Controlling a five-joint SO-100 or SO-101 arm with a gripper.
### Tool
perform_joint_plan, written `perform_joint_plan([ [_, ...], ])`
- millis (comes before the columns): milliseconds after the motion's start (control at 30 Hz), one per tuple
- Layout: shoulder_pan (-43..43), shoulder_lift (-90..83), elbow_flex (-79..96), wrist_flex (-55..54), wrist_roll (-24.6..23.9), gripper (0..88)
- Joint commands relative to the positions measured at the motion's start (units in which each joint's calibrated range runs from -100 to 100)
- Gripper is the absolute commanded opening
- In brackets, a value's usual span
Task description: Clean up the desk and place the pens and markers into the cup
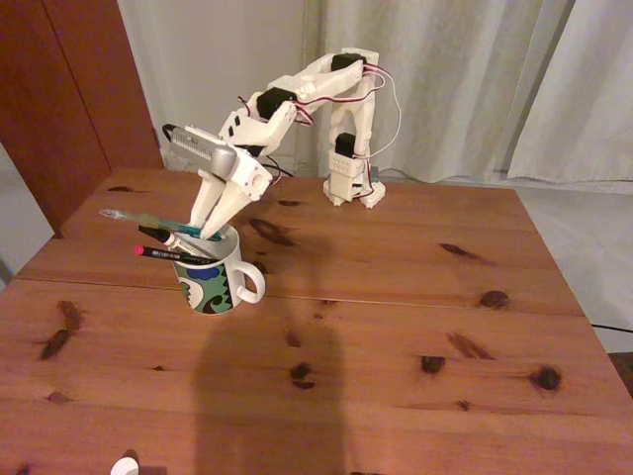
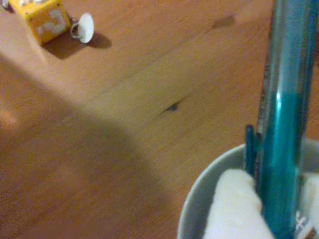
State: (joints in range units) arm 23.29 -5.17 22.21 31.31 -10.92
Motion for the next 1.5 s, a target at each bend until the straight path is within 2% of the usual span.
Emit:
perform_joint_plan([
  [0, -0.4, -3.9, 0.3, -1.4, 0.2, 0.7],
  [433, -0.4, -3.9, 2.0, -1.4, 0.3, 0.9],
  [633, -0.4, -3.9, 2.0, -1.4, 0.3, 10.6],
  [833, -0.4, -3.9, 2.0, -1.4, 0.3, 12.0],
  [1233, -0.6, -5.0, 1.5, -1.4, 0.3, 11.2],
  [1367, -0.5, -10.8, 4.8, -1.4, 0.3, 0.0],
  [1467, -0.9, -18.6, 9.6, -1.4, 0.3, 0.9],
])
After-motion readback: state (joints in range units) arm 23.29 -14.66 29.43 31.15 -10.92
